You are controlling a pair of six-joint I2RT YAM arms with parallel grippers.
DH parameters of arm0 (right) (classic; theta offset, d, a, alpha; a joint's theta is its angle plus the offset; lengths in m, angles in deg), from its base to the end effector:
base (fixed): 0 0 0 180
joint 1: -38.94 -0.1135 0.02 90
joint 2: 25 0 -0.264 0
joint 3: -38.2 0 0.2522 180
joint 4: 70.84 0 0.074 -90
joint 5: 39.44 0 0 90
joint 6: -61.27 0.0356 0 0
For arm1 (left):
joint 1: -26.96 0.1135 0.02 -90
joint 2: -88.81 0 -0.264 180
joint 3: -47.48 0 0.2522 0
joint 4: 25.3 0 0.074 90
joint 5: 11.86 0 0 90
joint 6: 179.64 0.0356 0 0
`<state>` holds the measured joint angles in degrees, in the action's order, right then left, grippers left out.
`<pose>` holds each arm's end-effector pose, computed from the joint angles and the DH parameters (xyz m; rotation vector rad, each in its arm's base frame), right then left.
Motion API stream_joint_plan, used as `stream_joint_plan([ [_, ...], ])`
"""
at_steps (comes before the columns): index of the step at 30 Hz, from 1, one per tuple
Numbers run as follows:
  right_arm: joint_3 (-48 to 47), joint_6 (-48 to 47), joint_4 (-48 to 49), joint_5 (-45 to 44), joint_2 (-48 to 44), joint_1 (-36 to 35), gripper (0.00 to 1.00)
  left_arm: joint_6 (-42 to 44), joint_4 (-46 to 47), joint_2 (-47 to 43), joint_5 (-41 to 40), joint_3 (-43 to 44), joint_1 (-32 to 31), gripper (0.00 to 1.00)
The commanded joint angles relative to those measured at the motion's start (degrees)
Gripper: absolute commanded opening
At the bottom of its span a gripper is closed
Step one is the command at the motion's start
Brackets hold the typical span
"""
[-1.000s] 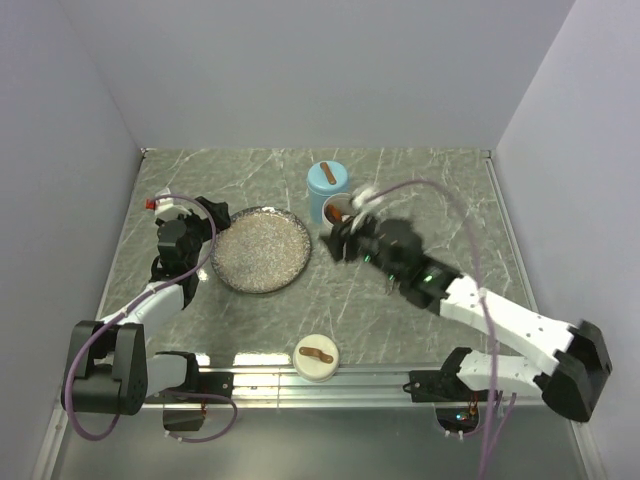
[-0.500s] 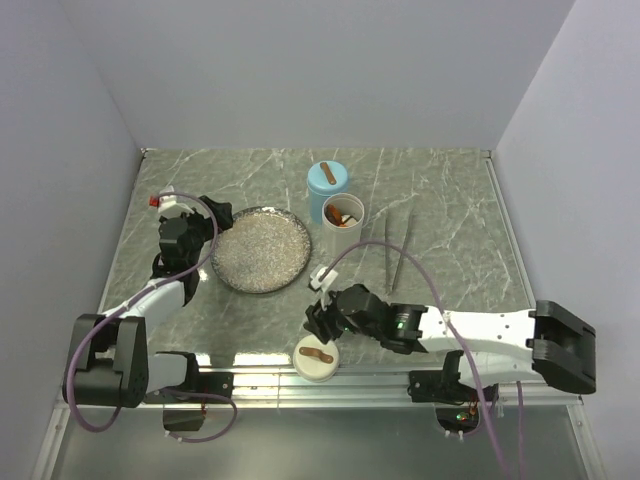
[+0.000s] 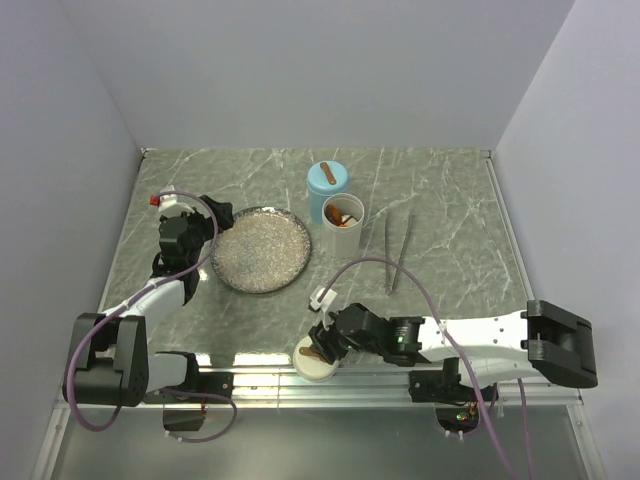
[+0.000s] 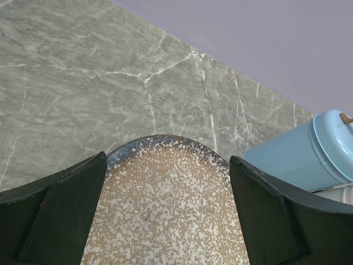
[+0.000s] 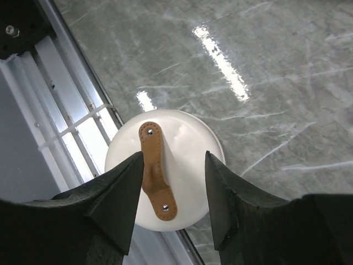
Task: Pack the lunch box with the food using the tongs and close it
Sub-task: Pick up the lid of the lunch box with the right arm
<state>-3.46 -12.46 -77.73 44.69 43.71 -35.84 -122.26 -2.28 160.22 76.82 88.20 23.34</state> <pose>0.0664 0.2302 0.1837 -1.0559 2.0120 0.7813 0.2609 -0.0157 0.2204 -0.4488 1.6658 -0.4502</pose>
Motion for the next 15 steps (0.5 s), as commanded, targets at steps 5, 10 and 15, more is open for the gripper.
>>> stream_joint_plan([
  [5, -2.9, 1.5, 0.5, 0.7, 5.7, -1.7, 0.56, 0.8, 0.4, -1.4, 0.8, 2.4, 0.2, 0.99],
  [10, -3.8, 2.3, -0.7, 0.5, 7.4, -2.5, 0.55, 0.8, -0.7, -1.5, 0.9, 2.9, 0.2, 0.99],
  [15, -3.7, 3.6, -2.0, -1.1, 6.6, -3.6, 0.54, 0.8, -1.5, -1.0, 0.8, 3.4, 0.2, 0.99],
])
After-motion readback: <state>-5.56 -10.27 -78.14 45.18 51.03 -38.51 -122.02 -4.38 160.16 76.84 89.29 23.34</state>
